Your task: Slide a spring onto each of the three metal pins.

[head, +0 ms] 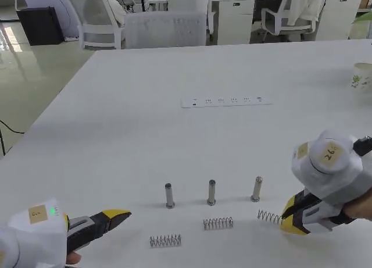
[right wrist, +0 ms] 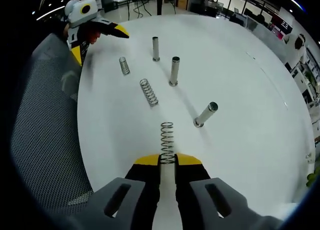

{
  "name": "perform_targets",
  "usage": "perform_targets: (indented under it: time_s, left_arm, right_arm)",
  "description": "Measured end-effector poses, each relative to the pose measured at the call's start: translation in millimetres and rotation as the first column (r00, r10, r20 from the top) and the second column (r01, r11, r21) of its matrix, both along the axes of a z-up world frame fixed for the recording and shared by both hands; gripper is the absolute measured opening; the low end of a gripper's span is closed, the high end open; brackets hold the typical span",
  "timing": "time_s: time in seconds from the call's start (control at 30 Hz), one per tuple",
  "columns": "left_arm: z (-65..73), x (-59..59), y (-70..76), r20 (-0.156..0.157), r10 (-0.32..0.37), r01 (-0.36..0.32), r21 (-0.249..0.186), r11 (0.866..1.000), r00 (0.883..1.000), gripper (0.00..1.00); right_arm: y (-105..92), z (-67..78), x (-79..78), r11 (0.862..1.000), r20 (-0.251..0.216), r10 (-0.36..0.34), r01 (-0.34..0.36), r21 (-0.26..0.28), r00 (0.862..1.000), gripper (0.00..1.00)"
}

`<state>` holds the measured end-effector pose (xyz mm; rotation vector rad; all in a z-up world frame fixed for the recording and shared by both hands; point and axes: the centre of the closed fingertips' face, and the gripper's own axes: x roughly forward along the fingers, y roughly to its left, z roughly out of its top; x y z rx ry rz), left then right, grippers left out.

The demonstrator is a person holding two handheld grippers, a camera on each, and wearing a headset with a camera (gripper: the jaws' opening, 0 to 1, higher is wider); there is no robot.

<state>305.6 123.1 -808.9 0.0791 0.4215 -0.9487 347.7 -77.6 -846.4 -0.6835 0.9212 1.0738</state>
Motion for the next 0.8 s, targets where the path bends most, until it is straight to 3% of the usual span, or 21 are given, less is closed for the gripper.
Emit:
perform_targets:
  time_s: [0.27,0.47,0.8]
  left_arm:
    - [8.8,-10.6,-18.0,-0.011,-0.117,0.117,0.013,0.993,0.993,0.58]
    - [25.8,-7.5,-32.2,0.007,-0.175,0.175,-0.001,0.985,0.985,0.52]
    - [35.8,-0.4,-53.7,0.023,-0.252,0.252,0.013,0.968,0.967,0.43]
  right_arm:
    - [14.2,12.9,-3.2,0.999,0.007,0.046,-0.046,0.013,0.999,0.08]
    - [27.4,22.0,-7.3,0.996,0.013,0.089,-0.089,0.015,0.996,0.08]
    - [44.7,33.6,-16.0,0.989,0.016,0.143,-0.144,0.027,0.99,0.08]
